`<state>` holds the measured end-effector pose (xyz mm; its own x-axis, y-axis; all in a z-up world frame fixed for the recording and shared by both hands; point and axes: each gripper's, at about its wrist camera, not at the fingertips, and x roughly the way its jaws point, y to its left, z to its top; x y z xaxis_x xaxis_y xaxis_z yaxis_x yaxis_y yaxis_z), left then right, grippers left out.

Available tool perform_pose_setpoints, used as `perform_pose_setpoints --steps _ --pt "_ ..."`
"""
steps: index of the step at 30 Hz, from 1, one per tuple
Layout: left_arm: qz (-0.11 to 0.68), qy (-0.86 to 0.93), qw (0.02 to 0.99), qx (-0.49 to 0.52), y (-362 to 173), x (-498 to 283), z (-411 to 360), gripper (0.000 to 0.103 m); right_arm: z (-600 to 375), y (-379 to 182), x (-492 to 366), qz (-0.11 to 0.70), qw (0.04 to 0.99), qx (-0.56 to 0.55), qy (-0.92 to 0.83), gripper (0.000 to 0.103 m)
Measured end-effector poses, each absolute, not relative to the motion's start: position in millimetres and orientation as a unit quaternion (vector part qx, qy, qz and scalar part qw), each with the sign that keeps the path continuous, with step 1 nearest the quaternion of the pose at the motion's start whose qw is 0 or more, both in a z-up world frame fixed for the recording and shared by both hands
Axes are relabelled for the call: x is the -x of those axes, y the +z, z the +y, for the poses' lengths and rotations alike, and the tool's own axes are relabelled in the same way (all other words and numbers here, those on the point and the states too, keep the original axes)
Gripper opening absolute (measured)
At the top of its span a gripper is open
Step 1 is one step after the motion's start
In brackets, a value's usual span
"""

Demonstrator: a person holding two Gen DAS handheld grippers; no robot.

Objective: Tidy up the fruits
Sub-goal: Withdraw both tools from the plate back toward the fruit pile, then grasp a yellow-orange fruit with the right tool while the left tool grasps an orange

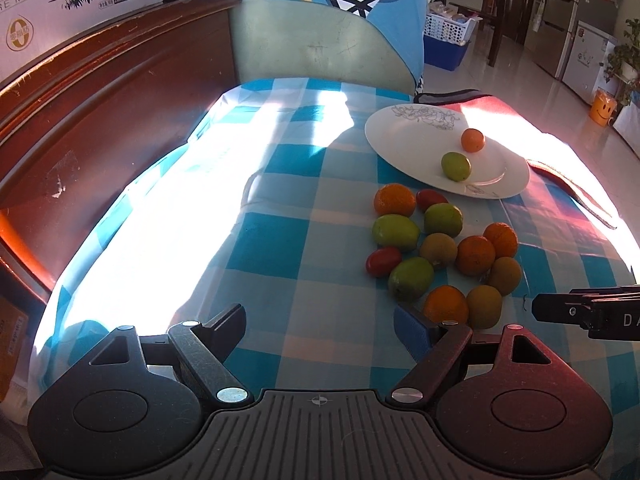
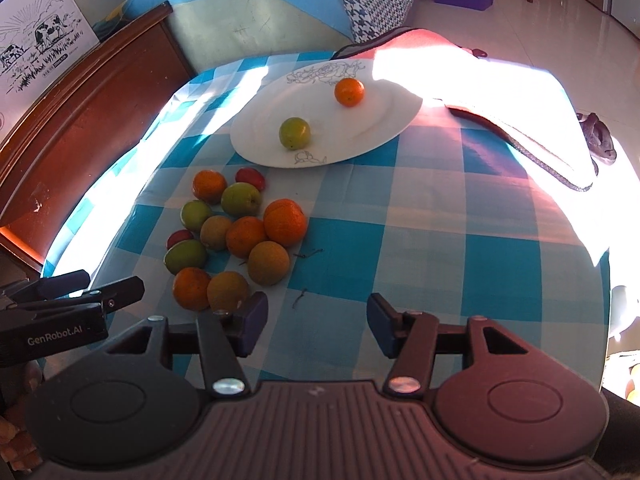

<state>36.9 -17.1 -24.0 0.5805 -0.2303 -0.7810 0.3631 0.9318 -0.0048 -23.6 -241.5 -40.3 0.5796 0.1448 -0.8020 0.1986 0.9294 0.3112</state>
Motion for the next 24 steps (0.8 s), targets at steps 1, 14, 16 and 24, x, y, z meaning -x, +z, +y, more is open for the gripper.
perform_pose_setpoints --steps 1,14,16,24 --pt "0.425 -0.168 0.886 -0.078 -24.5 -36.2 -17.2 0.082 -241.2 -40.4 23.8 0.455 0.87 -0.187 -0.015 0.053" --pt "0.413 -0.216 0.881 -0.088 -27.6 -23.1 -31.4 0.081 -242.2 -42.4 12.7 0.433 0.87 -0.236 -0.004 0.044" --pt "0.409 -0.226 0.88 -0.089 -27.8 -21.0 -33.9 0.08 -239.9 -43.5 9.2 0.435 0.869 -0.238 -0.002 0.044" --pt "0.395 -0.257 0.878 -0.087 -29.0 -17.2 -41.3 0.075 -234.6 -48.6 -1.5 0.436 0.868 -0.239 -0.007 0.041"
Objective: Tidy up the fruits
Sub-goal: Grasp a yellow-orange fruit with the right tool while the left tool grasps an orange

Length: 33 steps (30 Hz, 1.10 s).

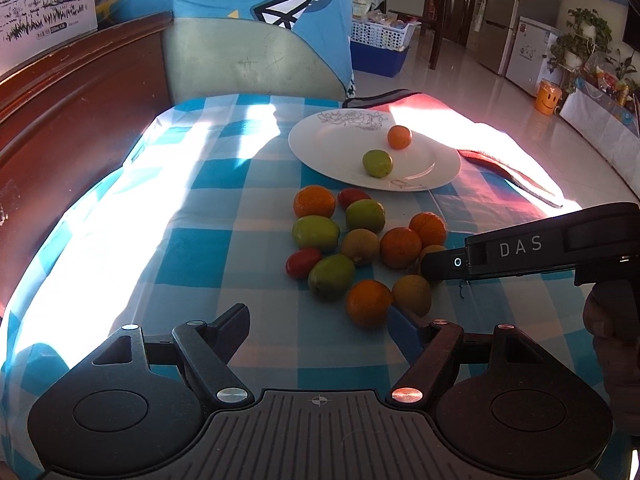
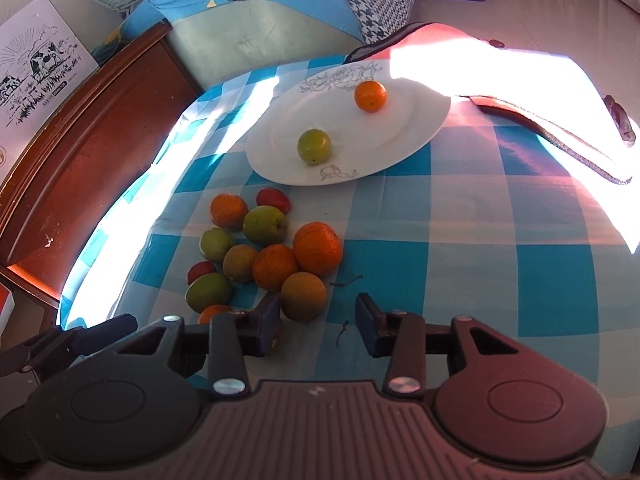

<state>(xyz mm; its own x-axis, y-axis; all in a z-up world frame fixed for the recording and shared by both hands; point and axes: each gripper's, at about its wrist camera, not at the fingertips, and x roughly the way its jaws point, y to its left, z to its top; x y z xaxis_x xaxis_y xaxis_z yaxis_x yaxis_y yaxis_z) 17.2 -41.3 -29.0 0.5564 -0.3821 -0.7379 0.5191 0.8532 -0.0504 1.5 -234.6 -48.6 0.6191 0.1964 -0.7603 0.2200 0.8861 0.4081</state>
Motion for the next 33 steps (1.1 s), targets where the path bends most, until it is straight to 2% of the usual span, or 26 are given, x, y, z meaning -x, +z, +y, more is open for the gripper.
perform_pose_setpoints --steps 4,8,9,14,20,25,26,33 --pt "0.391 -0.268 0.877 -0.083 -30.9 -17.3 -45.3 0.072 -231.8 -49.4 -4.1 0.432 0.871 -0.232 -0.005 0.04" --pt "0.396 -0.274 0.873 -0.073 -35.1 -20.1 -47.6 0.063 -228.8 -50.7 -6.2 0.436 0.871 -0.229 0.006 0.025" --pt "0.398 -0.276 0.872 -0.069 -36.0 -20.9 -48.1 0.06 -228.3 -50.5 -6.0 0.436 0.871 -0.227 0.006 0.025" --pt "0.399 -0.273 0.873 -0.061 -40.8 -23.6 -52.3 0.056 -231.5 -51.1 -5.3 0.437 0.867 -0.238 0.008 0.026" --pt "0.4 -0.268 0.875 -0.046 -40.4 -27.5 -52.6 0.056 -232.1 -52.1 -6.5 0.432 0.868 -0.243 0.002 0.029" --pt "0.404 -0.284 0.869 -0.033 -40.0 -26.2 -53.7 0.056 -232.0 -52.5 -7.9 0.432 0.869 -0.243 0.0 0.028" --pt "0.403 -0.286 0.869 -0.035 -40.3 -25.5 -54.5 0.056 -232.2 -52.5 -8.0 0.432 0.869 -0.242 0.001 0.026" --pt "0.409 -0.256 0.876 -0.013 -37.7 -32.8 -46.1 0.052 -242.1 -50.3 -4.7 0.442 0.86 -0.255 -0.013 0.025"
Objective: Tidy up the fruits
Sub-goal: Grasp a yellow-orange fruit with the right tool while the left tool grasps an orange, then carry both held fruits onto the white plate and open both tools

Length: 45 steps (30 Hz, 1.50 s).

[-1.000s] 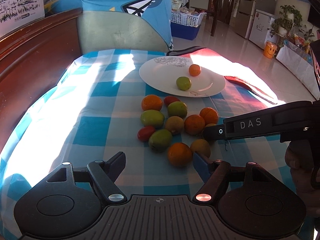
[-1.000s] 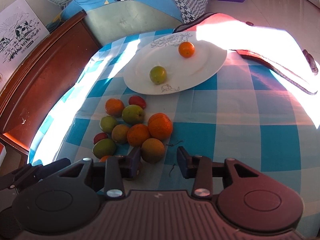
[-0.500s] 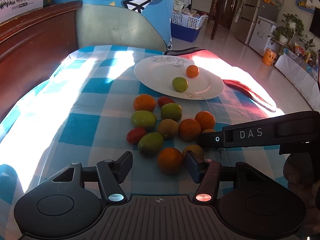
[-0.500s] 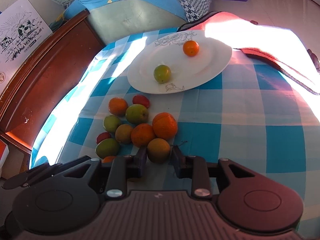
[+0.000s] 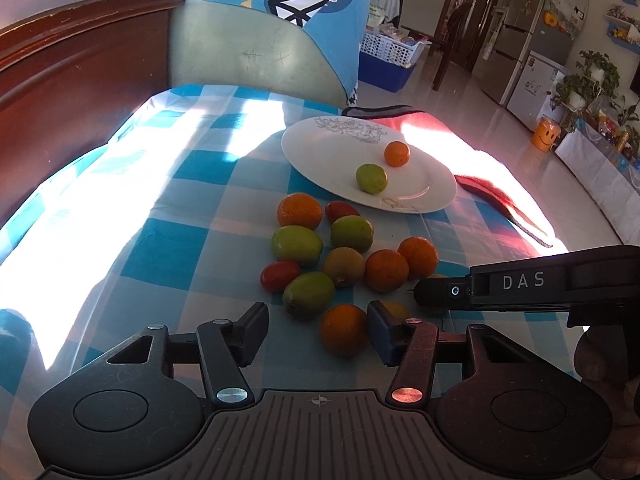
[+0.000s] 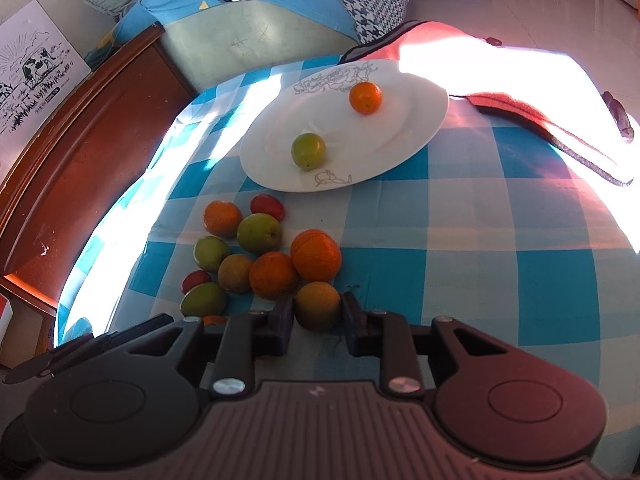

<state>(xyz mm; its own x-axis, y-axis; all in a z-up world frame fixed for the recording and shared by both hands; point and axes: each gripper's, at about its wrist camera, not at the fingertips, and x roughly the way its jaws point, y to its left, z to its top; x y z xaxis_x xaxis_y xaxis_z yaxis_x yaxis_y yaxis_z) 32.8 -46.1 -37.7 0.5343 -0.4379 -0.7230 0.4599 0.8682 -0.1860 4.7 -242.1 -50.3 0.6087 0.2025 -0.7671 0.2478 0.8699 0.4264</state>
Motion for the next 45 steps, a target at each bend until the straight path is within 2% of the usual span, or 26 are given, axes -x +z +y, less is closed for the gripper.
perform_pose_setpoints --steps 15,19,34,35,36,37,45 --pt "0.407 -0.282 0.869 -0.018 -36.7 -24.3 -64.2 0.05 -243.7 -50.7 -4.3 0.447 0.86 -0.246 -0.019 0.026" --pt "0.424 -0.269 0.865 0.019 -38.4 -32.1 -52.3 0.04 -244.5 -50.5 -3.9 0.447 0.859 -0.249 -0.02 0.026" --pt "0.431 -0.245 0.869 -0.001 -40.5 -34.4 -55.9 0.04 -243.7 -51.3 -4.0 0.446 0.861 -0.244 -0.022 0.026" --pt "0.439 -0.247 0.864 0.008 -42.6 -36.5 -55.1 0.037 -243.7 -51.2 -3.7 0.446 0.861 -0.244 -0.022 0.026" --pt "0.444 -0.251 0.86 0.017 -44.2 -37.6 -54.3 0.028 -243.6 -51.2 -3.4 0.446 0.861 -0.244 -0.021 0.026" --pt "0.45 -0.257 0.855 0.026 -45.2 -37.6 -54.0 0.026 -243.5 -51.2 -3.2 0.445 0.862 -0.243 -0.021 0.026" --pt "0.432 -0.259 0.864 0.01 -41.4 -29.6 -57.8 0.026 -244.7 -50.6 -3.1 0.446 0.861 -0.245 -0.02 0.025"
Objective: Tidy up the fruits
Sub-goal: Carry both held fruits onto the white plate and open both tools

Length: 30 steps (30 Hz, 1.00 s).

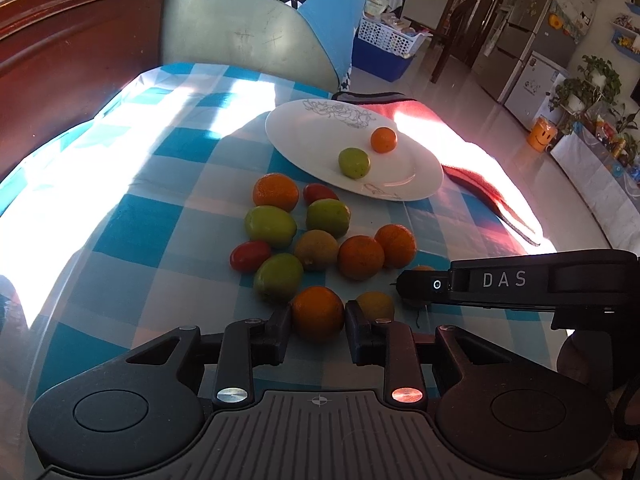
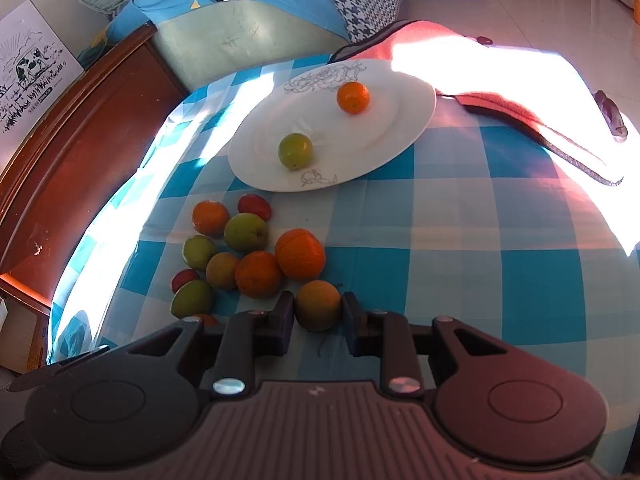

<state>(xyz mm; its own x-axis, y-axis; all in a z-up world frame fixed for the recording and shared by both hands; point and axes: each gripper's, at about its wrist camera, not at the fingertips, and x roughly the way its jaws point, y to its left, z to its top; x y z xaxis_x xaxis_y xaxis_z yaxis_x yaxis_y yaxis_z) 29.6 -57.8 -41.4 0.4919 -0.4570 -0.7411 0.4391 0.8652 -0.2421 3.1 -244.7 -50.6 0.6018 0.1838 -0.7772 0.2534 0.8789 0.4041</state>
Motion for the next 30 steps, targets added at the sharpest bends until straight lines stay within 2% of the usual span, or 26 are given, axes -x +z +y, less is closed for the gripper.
perform_pose_setpoints --steps 18,30 --pt "0.388 -0.249 0.887 -0.01 -9.6 -37.0 -58.0 0.026 -239.9 -26.4 -1.4 0.44 0.875 -0.204 -0.003 0.025" --pt "0.366 -0.259 0.894 -0.022 11.2 -73.4 -69.7 0.026 -267.1 -1.4 -27.3 0.415 0.887 -0.202 0.027 0.026"
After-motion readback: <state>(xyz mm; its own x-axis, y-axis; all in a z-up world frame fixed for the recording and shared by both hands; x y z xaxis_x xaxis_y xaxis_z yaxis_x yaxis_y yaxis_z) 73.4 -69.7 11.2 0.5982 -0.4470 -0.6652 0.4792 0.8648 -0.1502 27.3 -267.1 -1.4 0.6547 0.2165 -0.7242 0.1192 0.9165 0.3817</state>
